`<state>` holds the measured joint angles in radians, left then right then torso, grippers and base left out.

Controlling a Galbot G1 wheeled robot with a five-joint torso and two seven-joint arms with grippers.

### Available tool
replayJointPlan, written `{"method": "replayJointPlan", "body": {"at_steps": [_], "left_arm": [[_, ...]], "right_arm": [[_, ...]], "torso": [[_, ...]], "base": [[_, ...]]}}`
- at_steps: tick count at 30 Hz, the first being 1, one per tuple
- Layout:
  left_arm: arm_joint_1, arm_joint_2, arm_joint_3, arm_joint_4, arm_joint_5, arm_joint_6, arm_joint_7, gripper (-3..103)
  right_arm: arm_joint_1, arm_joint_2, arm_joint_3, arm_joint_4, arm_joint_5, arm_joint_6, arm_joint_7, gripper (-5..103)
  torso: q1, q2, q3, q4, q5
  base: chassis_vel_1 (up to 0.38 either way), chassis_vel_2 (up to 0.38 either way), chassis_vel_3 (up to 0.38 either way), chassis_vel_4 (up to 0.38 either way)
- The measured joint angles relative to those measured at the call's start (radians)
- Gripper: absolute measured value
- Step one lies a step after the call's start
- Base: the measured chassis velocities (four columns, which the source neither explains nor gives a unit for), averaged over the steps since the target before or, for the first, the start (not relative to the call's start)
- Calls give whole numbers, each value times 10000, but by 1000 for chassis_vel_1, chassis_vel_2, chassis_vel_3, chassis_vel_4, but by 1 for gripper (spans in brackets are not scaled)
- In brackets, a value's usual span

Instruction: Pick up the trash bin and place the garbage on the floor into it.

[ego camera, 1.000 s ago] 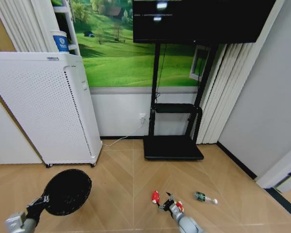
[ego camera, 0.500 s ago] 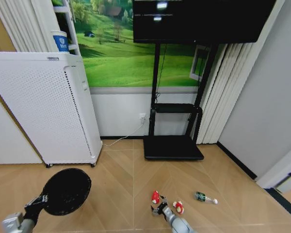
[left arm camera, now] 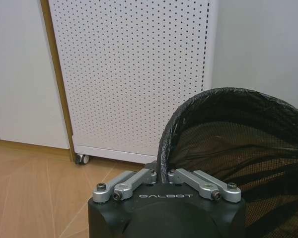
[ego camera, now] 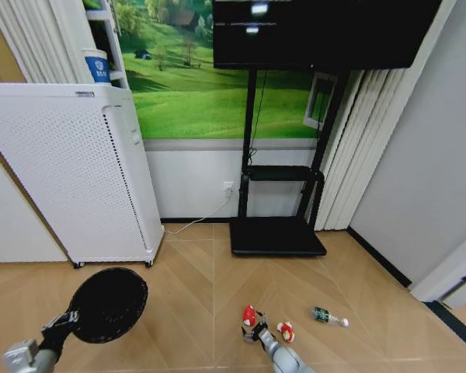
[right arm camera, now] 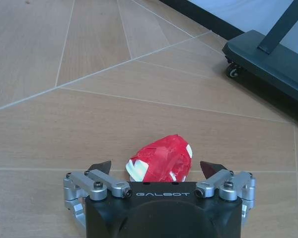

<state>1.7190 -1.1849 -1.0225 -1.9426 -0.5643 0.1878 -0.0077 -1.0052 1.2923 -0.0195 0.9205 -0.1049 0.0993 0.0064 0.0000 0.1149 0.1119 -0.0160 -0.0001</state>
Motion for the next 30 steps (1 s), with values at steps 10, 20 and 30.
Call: {"method": "replayJointPlan", "body": {"at_steps": [10, 20, 30], "left_arm": [[62, -4, -46, -99, -189, -17, 22, 3], [17, -11, 3, -173, -375, -18, -4, 3], [7, -34, 39, -39, -417, -28, 0, 3]], "right_arm": [[149, 207, 30, -537, -436, 219, 216, 80], [102, 231, 118, -681, -708, 398, 232, 48], [-48, 152, 310, -583, -714, 408, 210, 34]], "torso": [[0, 0, 0, 1, 0], [-1, 1, -2, -1, -1], [-1, 3, -2, -1, 0]], "base": [[0, 0, 0, 0], [0, 0, 0, 0], [0, 0, 0, 0]]}}
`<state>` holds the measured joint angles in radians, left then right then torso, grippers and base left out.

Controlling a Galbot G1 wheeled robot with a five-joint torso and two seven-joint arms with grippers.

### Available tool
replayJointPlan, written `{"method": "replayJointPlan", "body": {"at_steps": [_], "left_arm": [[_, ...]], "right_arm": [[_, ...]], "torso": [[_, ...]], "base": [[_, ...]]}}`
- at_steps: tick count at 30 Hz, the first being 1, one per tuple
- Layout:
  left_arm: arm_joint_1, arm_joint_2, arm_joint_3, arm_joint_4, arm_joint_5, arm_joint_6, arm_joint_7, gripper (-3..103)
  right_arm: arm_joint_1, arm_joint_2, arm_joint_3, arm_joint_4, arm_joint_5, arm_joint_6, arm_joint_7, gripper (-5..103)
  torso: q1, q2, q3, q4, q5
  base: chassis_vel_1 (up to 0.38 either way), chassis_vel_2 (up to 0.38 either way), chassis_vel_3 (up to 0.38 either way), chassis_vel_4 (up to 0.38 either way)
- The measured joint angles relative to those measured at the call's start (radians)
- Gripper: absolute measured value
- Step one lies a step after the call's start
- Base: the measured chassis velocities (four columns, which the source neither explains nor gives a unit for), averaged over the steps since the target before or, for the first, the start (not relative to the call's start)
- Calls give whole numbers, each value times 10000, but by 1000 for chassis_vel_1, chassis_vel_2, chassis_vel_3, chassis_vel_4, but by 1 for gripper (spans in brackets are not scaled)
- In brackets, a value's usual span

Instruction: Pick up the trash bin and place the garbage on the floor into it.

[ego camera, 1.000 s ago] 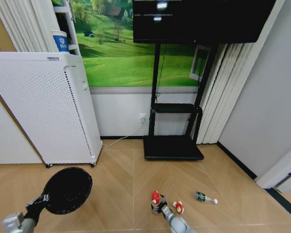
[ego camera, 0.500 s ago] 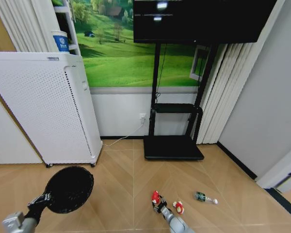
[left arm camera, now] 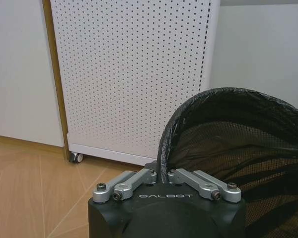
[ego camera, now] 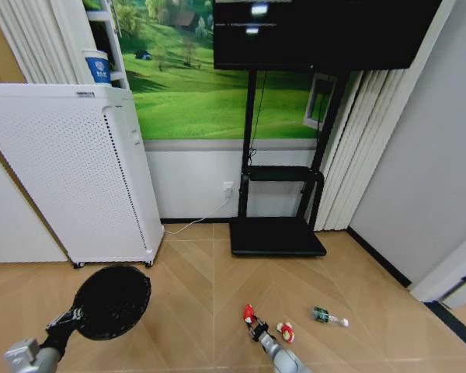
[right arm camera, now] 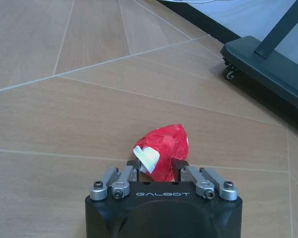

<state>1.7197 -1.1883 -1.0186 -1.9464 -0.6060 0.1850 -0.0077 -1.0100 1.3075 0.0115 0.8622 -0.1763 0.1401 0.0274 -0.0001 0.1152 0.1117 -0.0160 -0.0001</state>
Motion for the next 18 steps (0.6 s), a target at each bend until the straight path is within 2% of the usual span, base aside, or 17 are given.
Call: {"method": "replayJointPlan", "body": {"at_steps": [4, 7, 18], "left_arm": [[8, -59, 49, 58, 21, -8, 9, 3], [25, -79, 52, 153, 26, -23, 39, 3], [-205, 66, 356, 488, 63, -46, 45, 3]], "right_arm": [[-92, -69, 87, 100, 60, -2, -16, 29], [-187, -90, 165, 149, 99, -28, -78, 20], [-401, -296, 511, 617, 541, -55, -87, 19]], "torso": [[0, 0, 0, -1, -1], [0, -3, 3, 2, 6], [1, -4, 3, 1, 3]], "base": [[0, 0, 0, 0], [0, 0, 0, 0], [0, 0, 0, 0]]}}
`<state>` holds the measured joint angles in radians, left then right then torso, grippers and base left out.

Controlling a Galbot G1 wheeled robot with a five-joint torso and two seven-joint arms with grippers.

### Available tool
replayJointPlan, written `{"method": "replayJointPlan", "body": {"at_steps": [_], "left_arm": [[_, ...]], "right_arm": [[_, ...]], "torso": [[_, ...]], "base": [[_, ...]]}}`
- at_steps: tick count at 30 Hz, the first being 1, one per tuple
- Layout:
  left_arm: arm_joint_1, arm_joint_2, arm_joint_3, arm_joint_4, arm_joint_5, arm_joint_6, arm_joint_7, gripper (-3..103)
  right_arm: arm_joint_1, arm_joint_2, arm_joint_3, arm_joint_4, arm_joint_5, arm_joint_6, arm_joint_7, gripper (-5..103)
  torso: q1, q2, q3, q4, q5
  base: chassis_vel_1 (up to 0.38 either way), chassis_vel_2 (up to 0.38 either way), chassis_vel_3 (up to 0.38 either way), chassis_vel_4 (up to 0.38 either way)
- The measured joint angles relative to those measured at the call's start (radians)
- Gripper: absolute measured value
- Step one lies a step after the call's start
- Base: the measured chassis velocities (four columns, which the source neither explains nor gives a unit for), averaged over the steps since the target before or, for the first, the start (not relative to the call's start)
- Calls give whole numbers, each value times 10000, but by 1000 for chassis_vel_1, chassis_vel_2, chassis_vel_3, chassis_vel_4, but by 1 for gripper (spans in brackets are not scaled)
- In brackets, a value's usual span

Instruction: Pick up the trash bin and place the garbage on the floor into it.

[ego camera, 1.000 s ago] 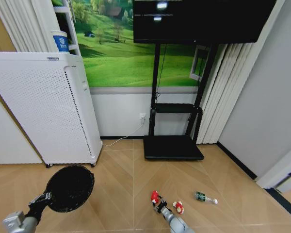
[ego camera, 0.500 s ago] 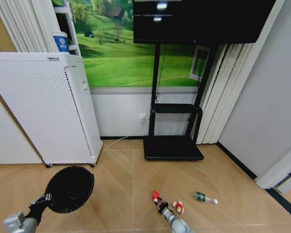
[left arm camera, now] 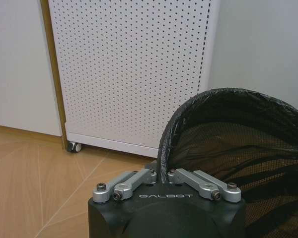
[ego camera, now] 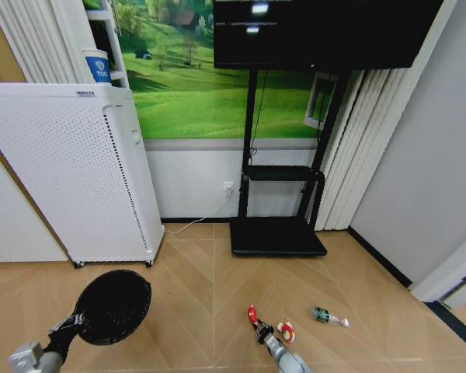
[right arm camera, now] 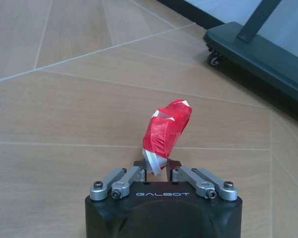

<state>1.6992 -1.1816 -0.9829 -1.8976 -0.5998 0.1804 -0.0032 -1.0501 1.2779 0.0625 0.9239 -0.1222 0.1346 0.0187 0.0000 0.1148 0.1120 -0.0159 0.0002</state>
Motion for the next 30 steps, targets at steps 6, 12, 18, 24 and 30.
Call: {"method": "replayJointPlan", "body": {"at_steps": [6, 12, 18, 24, 30], "left_arm": [[-363, 308, 440, 331, -178, 1, -46, 3], [-1193, 924, 1344, 1283, -300, -56, -5, 3], [-2578, 2077, 2955, 2568, -721, -277, 298, 3], [-3832, 2922, 4435, 3007, -993, -535, 505, 3], [-4904, 3537, 5597, 3467, -1127, -950, 913, 3]], "right_arm": [[-259, -304, 415, 707, 458, 1, 18, 19], [-892, -993, 1238, 2478, 780, 124, -35, 19], [-1962, -2203, 1959, 4962, 1607, 344, -425, 19], [-2496, -2525, 2348, 6427, 2025, 381, -729, 19], [-2370, -2897, 1839, 8186, 2703, 465, -1436, 19]], "torso": [[0, 0, -1, 0, 0], [0, 0, -1, 1, -1], [0, 0, -1, -1, -3], [0, 0, -1, -14, -3], [0, 0, -1, 7, 1]], "base": [[0, 0, 0, 0], [0, 0, 0, 0], [0, 0, 0, 0], [0, 0, 0, 0], [0, 0, 0, 0]]}}
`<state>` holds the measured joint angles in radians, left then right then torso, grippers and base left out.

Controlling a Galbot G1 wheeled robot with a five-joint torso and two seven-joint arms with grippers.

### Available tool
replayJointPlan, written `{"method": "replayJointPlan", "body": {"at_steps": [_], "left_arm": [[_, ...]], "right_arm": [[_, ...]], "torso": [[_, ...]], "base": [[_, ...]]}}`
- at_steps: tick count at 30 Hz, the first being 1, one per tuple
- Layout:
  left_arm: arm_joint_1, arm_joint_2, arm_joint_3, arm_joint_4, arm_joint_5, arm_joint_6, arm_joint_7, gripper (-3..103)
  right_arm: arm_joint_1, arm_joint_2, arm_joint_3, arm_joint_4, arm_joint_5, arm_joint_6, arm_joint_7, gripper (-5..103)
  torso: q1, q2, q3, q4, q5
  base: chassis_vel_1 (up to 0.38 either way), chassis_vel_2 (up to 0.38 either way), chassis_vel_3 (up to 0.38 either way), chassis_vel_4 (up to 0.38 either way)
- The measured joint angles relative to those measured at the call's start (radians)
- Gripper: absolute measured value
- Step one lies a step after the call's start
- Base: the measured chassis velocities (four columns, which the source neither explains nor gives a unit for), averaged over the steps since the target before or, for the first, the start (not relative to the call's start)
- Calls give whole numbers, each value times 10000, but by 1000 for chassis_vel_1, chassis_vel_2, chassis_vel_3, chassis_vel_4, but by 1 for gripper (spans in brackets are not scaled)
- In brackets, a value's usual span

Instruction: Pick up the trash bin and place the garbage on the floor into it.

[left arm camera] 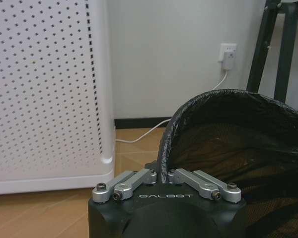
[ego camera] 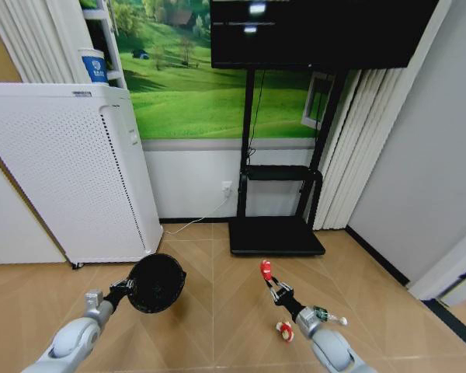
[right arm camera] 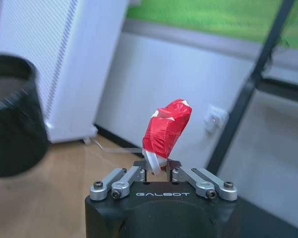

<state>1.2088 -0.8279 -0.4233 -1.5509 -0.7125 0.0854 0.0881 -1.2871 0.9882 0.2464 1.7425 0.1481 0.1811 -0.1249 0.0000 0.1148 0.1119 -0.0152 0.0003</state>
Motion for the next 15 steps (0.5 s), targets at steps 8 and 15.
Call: {"method": "replayJointPlan", "body": {"at_steps": [8, 15], "left_arm": [[-1202, 171, 1758, 511, -205, -359, 255, 3], [-2416, 68, 3428, 1272, -193, -714, 363, 3]], "right_arm": [[-9, -186, -341, 1292, 289, 244, -584, 19], [47, -226, -884, 1589, 348, 386, -786, 19]], "torso": [[1, 0, 0, -8, -3], [0, 0, 0, -6, 0]], "base": [[0, 0, 0, 0], [0, 0, 0, 0]]}}
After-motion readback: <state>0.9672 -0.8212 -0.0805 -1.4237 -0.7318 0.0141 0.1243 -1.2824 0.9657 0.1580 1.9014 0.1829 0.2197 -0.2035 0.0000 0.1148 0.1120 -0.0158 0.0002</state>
